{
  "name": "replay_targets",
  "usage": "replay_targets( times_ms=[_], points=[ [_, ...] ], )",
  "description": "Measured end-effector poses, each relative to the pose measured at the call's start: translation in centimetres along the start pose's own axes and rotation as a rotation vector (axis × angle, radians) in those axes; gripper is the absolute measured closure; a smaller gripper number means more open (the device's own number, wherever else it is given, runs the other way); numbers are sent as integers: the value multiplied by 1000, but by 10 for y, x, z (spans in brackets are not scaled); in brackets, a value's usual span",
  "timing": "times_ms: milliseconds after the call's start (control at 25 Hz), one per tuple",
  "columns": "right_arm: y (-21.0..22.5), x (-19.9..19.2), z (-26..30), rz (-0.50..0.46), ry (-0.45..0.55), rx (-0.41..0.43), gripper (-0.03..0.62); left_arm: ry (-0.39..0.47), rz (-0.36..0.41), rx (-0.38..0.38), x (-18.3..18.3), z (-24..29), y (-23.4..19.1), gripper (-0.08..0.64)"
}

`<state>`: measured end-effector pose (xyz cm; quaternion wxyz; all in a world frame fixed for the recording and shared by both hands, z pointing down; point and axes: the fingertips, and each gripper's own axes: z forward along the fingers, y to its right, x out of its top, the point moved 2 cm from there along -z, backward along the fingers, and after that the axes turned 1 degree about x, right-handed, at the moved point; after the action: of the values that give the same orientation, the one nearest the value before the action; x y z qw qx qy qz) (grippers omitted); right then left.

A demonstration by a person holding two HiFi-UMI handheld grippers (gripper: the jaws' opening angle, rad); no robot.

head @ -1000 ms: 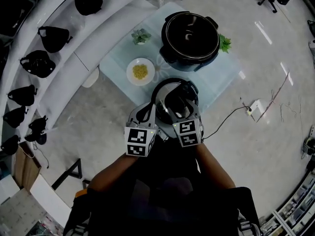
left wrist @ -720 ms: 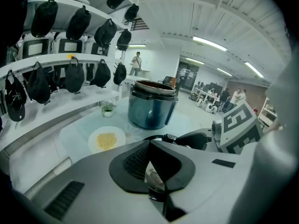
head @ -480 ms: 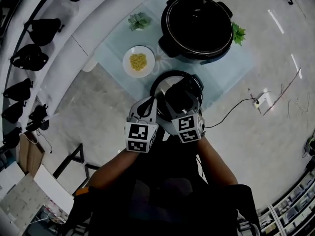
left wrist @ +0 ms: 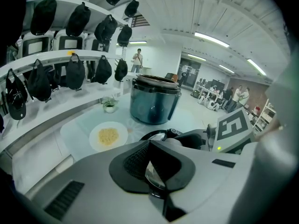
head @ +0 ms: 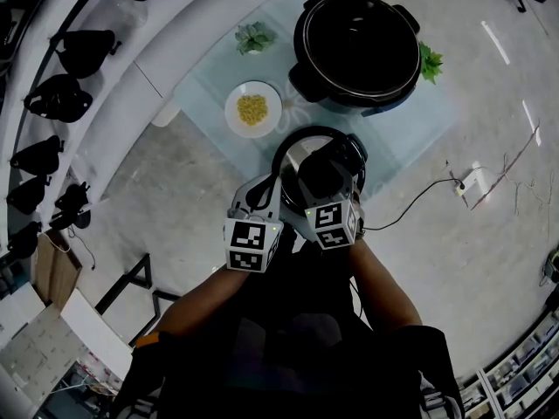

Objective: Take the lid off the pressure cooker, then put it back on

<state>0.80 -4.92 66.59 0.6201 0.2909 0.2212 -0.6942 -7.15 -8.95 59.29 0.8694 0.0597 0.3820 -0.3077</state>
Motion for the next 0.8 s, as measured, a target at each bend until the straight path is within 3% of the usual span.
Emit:
replay_targets(
  times_ms=[480,800],
  points=[
    [-6,3,-11,40,-11,15,304,55,17,-13,14,-22,3,554],
    [-11,30,-67,140,51,-50,304,138,26,-48,41,-42,10,552]
  ],
)
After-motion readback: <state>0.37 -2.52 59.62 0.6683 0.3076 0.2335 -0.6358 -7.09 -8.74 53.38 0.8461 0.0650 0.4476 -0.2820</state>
